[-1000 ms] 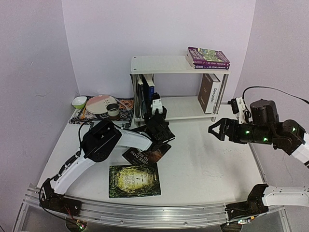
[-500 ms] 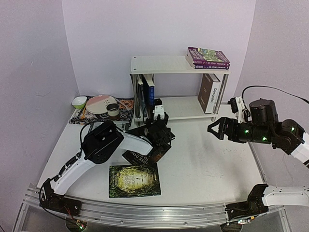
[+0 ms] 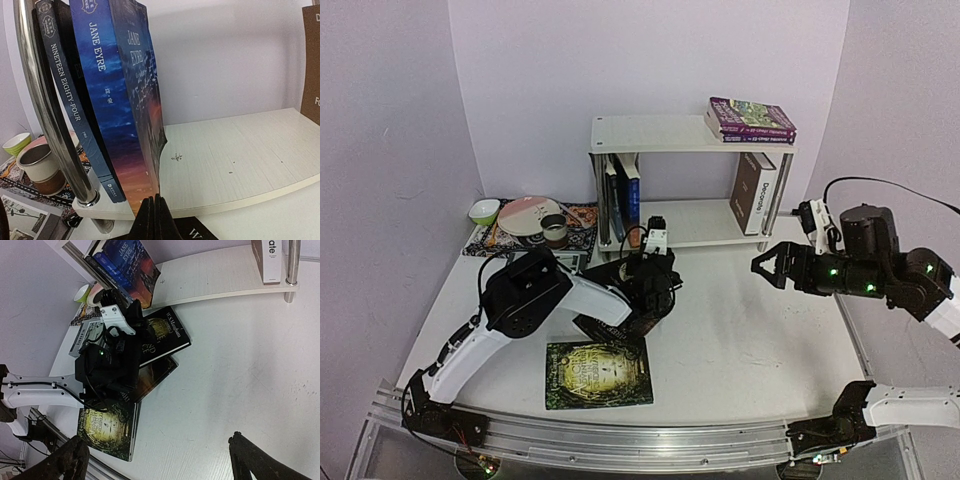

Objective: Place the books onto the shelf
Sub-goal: Place the book on the shelf, then adjust the shelf on the shelf.

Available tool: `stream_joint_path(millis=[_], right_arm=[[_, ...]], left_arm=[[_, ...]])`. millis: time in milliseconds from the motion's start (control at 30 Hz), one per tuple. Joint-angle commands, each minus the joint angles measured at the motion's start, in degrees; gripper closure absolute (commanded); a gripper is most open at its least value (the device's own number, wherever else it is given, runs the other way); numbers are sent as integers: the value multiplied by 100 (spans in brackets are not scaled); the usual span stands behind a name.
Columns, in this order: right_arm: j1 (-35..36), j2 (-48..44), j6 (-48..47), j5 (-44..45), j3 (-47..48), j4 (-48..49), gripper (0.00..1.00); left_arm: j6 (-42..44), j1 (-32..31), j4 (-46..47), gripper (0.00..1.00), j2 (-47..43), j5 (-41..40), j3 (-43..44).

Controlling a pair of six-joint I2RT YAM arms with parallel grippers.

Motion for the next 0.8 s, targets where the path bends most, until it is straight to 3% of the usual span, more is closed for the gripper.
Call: stream_joint_path(millis=[0,767], right_arm=[[5,-67,18,-15,-30,137,2],[3,16,-14,12,29,141,2]], left_arm=[[-444,83,-423,100,-447,6,213],[-52,396,-459,100,-174,37,681]])
